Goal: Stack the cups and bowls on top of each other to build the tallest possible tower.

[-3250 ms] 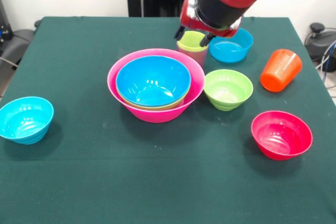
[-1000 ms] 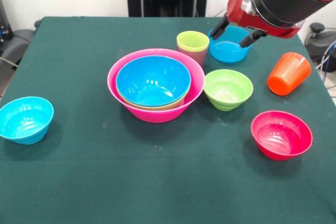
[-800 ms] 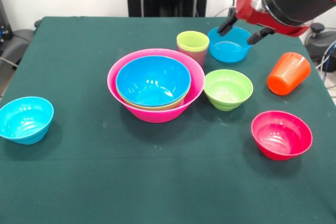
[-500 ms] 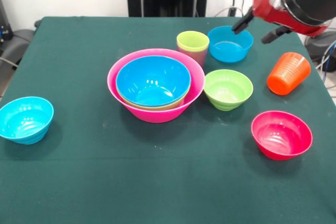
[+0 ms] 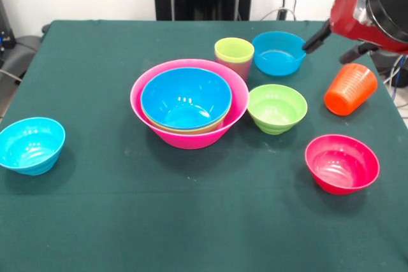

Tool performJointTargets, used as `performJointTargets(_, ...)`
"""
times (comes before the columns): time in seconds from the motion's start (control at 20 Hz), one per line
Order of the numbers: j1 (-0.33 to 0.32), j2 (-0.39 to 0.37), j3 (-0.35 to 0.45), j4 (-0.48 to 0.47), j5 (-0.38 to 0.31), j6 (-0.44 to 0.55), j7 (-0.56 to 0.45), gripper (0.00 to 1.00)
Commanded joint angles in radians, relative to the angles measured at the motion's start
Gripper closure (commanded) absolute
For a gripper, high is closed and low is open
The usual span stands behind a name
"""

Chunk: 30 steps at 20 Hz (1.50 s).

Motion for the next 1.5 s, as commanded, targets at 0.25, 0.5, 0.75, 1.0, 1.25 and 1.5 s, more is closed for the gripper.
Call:
performJointTargets(0.25, -0.074, 0.194, -0.016, -0.129, 0.111, -0.129, 0.000, 0.00)
performJointTargets(0.5, -0.099, 0.276, -0.121, -0.172, 0.243, -0.178, -0.021, 0.00)
performJointTargets(0.75, -0.116, 0.320, -0.286, -0.191, 0.401, -0.197, -0.006, 0.00)
performJointTargets(1.0, -0.122, 0.312, -0.433, -0.192, 0.515, -0.176, 0.046, 0.00)
performJointTargets(1.25, -0.127, 0.242, -0.643, -0.211, 0.611, -0.051, 0.103, 0.00)
performJointTargets(1.5, -0.157, 0.214, -0.851, -0.223, 0.758, -0.005, 0.083, 0.00)
